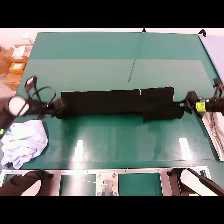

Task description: Fold the shirts.

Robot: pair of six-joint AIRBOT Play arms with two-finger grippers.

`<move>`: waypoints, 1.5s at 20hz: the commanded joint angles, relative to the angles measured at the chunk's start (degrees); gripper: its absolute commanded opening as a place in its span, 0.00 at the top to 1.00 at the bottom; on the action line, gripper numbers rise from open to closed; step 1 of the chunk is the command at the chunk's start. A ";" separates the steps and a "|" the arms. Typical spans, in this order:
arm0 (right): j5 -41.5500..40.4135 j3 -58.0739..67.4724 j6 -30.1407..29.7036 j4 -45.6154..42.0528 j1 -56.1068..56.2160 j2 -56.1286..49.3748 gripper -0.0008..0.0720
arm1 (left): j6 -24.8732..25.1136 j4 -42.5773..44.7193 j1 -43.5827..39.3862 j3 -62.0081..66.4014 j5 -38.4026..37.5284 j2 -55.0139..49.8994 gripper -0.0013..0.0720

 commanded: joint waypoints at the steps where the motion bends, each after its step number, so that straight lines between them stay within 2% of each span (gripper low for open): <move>1: -5.73 8.02 0.94 2.40 3.91 -9.55 0.96 | 4.04 1.18 0.04 11.98 0.72 -13.84 0.94; 4: -7.98 15.39 0.92 2.54 6.45 -20.79 0.96 | 6.16 1.75 0.50 20.50 1.90 -25.99 0.94; 7: -9.35 20.48 0.90 2.73 8.00 -30.47 0.93 | 7.58 0.17 0.48 24.87 8.37 -33.86 0.94; 8: -9.51 21.94 0.90 2.71 8.07 -32.85 0.81 | 7.63 -1.05 0.50 25.64 10.49 -35.06 0.80; 9: -8.90 23.67 0.50 2.71 7.65 -34.29 0.70 | 7.63 -0.96 0.50 26.05 11.87 -35.21 0.21; 10: -7.43 25.70 -0.90 2.71 6.69 -34.82 0.65 | 7.93 0.76 0.50 27.15 11.74 -35.08 0.03; 11: -5.38 28.17 -2.89 2.69 5.27 -34.77 0.57 | 8.94 3.43 0.52 29.16 9.33 -34.84 0.00; 14: 1.20 35.56 -9.16 0.04 -0.50 -34.80 0.23 | 8.92 15.10 0.85 37.38 -3.34 -33.70 0.00; 16: 3.08 35.71 -12.11 -3.58 -3.43 -35.17 0.20 | 8.96 18.95 0.85 42.12 -11.30 -33.66 0.00; 17: 4.83 35.39 -13.81 -4.22 -4.50 -36.04 0.15 | 9.62 18.95 0.85 43.39 -13.62 -33.66 0.00; 18: 7.10 35.17 -15.87 -3.96 -5.38 -37.42 0.15 | 10.71 17.90 0.85 43.87 -14.75 -33.66 0.02; 19: 9.01 35.12 -17.81 -3.61 -5.75 -38.95 0.15 | 10.88 17.35 0.85 43.87 -15.61 -33.66 0.27; 20: 10.32 35.12 -19.80 -2.75 -5.70 -40.70 0.15 | 11.63 16.48 0.85 43.85 -16.44 -33.68 0.65; 21: 11.65 35.12 -21.84 -1.18 -5.64 -42.27 0.15 | 12.22 15.67 0.85 43.85 -16.68 -33.68 0.90; 22: 13.14 35.12 -24.06 1.16 -5.51 -44.04 0.15 | 12.94 14.51 0.85 43.85 -16.74 -33.68 0.94; 24: 15.34 35.12 -27.41 5.11 -4.74 -47.15 0.15 | 14.16 11.02 0.85 43.85 -16.94 -33.68 0.94; 30: 15.28 35.17 -28.96 5.68 0.57 -51.78 0.15 | 22.82 -11.15 0.85 43.78 -16.26 -34.29 0.94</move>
